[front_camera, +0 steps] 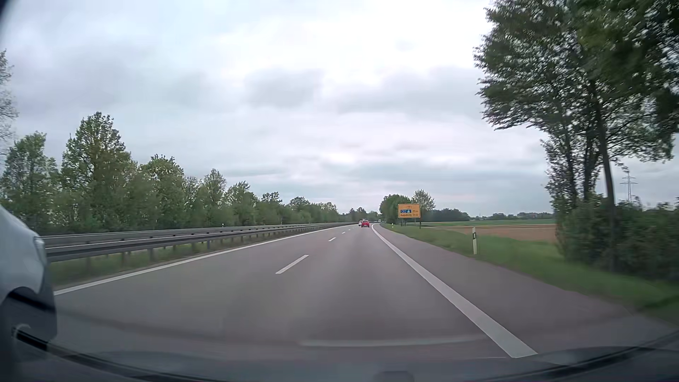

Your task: Follow the waypoints while adhering to traffic rules and regulations

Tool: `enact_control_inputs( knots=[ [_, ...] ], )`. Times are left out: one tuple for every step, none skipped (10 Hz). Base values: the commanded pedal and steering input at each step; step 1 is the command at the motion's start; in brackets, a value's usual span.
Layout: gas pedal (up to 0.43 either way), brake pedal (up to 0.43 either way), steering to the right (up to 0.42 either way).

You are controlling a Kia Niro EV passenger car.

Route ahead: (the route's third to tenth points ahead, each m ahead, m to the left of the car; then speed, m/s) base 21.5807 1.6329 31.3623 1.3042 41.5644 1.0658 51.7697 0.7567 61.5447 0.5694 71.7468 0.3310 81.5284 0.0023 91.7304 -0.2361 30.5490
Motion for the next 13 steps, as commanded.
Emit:
enact_control_inputs(
  knots=[
    [0.22,0.0,0.001],
    [0.22,0.0,0.001],
    [0.22,0.0,0.001],
    [0.22,0.0,0.001],
    [0.22,0.0,0.001],
    [0.22,0.0,0.001],
    [0.22,0.0,0.002],
    [0.22,0.0,0.001],
    [0.22,0.0,0.001],
    [0.22,0.0,0.001],
    [0.22,0.0,0.001],
    [0.22,0.0,0.001],
    [0.22,0.0,0.001]
  ],
)
